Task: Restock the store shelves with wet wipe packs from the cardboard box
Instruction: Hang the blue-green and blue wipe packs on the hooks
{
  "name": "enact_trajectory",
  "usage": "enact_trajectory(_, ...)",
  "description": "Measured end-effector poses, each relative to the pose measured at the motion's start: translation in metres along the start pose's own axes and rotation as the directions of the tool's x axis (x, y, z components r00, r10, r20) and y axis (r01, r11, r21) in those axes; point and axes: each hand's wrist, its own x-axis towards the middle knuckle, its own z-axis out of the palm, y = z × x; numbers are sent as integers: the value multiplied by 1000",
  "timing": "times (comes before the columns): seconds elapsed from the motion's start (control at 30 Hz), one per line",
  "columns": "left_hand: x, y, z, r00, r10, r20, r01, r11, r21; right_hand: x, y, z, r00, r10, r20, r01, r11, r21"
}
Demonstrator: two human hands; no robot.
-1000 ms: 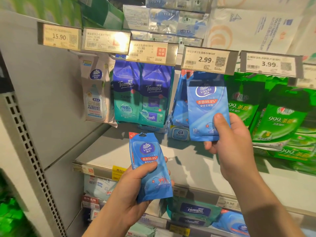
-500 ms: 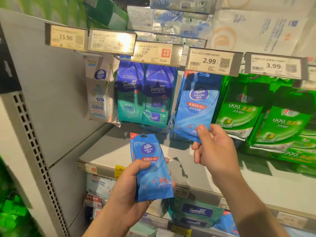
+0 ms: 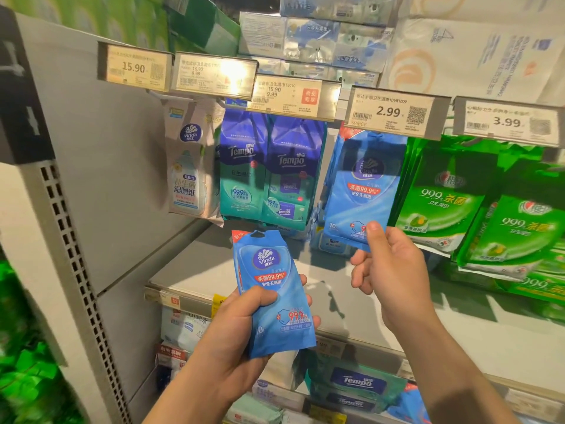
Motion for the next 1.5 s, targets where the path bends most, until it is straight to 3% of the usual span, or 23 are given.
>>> enact_trajectory(0.37, -2, -2, 11, 998, 53, 43, -58, 991, 120, -14, 15, -10, 987, 159, 3, -159, 986, 55)
enact_trajectory(0.47, 0, -5, 13, 999, 44, 16, -46, 989, 141, -28, 16, -10, 968, 211, 134, -211, 977, -12)
enact_trajectory(0.6, 1, -8, 16, 997, 67, -24, -63, 986, 155, -50, 8, -10, 875, 290, 388, -197, 945, -262)
enact_trajectory(0.77, 1, -10, 23, 997, 71, 13, -72, 983, 172, -62, -4, -13, 822, 300, 483, -86, 905, -416)
enact_trajectory(0.9, 5, -13, 23, 997, 76, 22, -79, 965, 250, -64, -3, -18, 827, 263, 497, -15, 894, -449)
enact_trajectory(1.13, 15, -6, 23, 983, 160, 85, -181, 835, 520, -63, 2, -25, 874, 127, 469, -14, 971, -238)
enact_trajectory(1.37, 20, 1, 19, 948, 163, 275, -307, 704, 641, -61, -8, -29, 956, -88, 281, 139, 976, -167)
enact_trajectory(1.5, 25, 1, 25, 931, 175, 322, -356, 638, 683, -54, -14, -31, 964, -156, 213, 189, 971, -145)
